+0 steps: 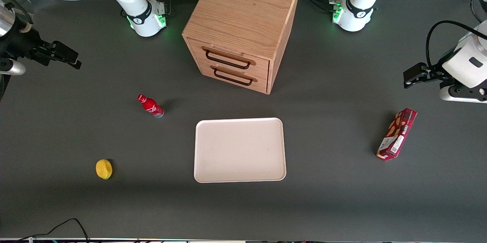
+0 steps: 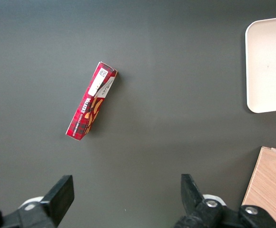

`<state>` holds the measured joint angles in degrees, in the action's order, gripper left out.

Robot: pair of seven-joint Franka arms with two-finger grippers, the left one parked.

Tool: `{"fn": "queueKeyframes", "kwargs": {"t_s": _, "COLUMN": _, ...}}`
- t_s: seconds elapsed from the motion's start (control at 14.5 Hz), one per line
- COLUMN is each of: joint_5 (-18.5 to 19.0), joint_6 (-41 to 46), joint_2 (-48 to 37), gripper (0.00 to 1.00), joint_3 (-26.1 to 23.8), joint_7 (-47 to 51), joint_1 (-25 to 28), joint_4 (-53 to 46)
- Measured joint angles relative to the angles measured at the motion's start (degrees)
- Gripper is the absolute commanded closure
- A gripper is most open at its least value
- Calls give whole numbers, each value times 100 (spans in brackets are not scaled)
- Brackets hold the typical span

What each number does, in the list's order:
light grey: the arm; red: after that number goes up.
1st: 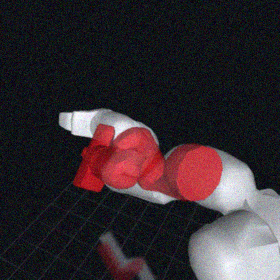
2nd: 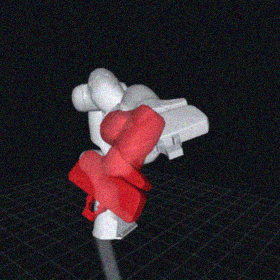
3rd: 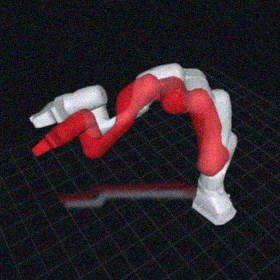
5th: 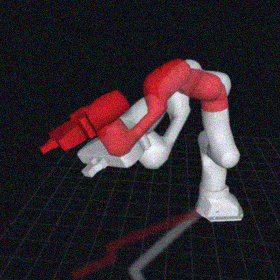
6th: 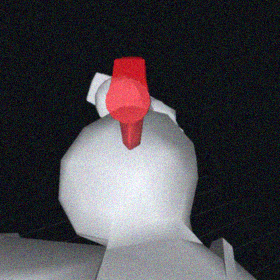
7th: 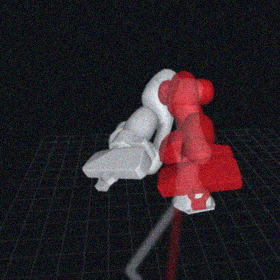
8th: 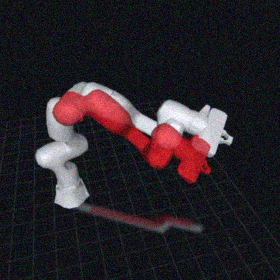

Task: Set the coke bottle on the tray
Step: 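Move the right gripper down to the red Coca-Cola bottle, then close the right gripper around the bottle's body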

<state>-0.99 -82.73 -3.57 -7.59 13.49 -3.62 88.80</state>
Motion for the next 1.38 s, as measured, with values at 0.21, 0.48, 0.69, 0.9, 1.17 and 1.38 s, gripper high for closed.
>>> {"fn": "queueKeyframes", "kwargs": {"t_s": 0.21, "joint_5": 0, "joint_6": 92, "joint_2": 142, "gripper": 0, "joint_3": 0, "joint_7": 1, "joint_1": 7, "joint_4": -110}}
{"fn": "queueKeyframes", "kwargs": {"t_s": 0.48, "joint_5": -88, "joint_6": -127, "joint_2": 333, "gripper": 0, "joint_3": -20, "joint_7": 14, "joint_1": 30, "joint_4": 295}}
{"fn": "queueKeyframes", "kwargs": {"t_s": 0.69, "joint_5": -154, "joint_6": -1561, "joint_2": 461, "gripper": 0, "joint_3": -263, "joint_7": 198, "joint_1": 67, "joint_4": 1541}}
{"fn": "queueKeyframes", "kwargs": {"t_s": 0.9, "joint_5": -154, "joint_6": -3119, "joint_2": 584, "gripper": 0, "joint_3": -570, "joint_7": 483, "joint_1": 143, "joint_4": 2795}}
{"fn": "queueKeyframes", "kwargs": {"t_s": 1.17, "joint_5": -52, "joint_6": -4432, "joint_2": 602, "gripper": 0, "joint_3": -705, "joint_7": 532, "joint_1": 137, "joint_4": 3927}}
{"fn": "queueKeyframes", "kwargs": {"t_s": 1.38, "joint_5": 16, "joint_6": -4819, "joint_2": 633, "gripper": 25, "joint_3": -697, "joint_7": 531, "joint_1": 95, "joint_4": 4184}}
